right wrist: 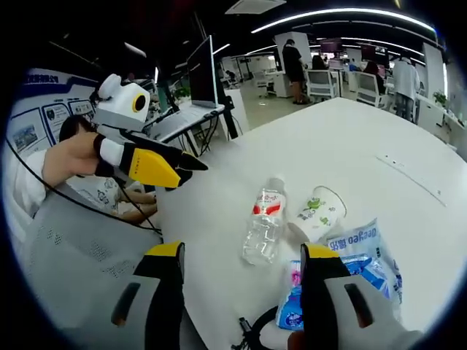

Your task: Arrange the tabletop items into an orderly group along one side of the table until the central work area is clear of visible clutter.

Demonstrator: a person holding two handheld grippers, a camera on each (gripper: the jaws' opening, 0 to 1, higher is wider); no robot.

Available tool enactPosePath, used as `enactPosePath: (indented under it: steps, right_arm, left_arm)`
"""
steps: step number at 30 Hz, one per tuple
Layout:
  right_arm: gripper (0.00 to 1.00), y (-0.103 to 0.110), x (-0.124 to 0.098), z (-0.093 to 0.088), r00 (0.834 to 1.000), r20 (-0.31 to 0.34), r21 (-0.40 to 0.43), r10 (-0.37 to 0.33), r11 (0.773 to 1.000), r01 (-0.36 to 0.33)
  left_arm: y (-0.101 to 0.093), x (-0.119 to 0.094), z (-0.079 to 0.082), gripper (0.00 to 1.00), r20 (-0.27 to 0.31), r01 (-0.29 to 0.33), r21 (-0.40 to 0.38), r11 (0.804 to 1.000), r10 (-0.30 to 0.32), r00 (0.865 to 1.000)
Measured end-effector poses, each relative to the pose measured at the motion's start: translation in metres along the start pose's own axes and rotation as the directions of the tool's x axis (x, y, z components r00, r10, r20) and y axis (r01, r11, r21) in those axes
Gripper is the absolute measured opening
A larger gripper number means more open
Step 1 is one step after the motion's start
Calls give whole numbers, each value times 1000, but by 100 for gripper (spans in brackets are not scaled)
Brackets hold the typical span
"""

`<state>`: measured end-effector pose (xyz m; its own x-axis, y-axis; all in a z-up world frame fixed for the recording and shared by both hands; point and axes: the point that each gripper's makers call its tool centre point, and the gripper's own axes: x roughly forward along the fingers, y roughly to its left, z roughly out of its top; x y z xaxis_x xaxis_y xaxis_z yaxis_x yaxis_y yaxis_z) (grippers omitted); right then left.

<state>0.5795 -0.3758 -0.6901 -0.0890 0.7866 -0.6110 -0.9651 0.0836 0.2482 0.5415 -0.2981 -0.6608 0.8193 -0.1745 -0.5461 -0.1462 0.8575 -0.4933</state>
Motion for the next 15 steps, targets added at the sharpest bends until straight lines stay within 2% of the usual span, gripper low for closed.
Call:
enactPosePath:
  steps: [4,15]
  right_arm:
    - [61,4,11,0,1000,-10,1,19,1000,-19]
    - [59,7,34,-3,999,-26,9,45,999,-45]
  left_arm:
    - [2,1,1,76,-18,-10,25,1000,11,1000]
    - [8,6,10,77,6,-34,15,999,34,999]
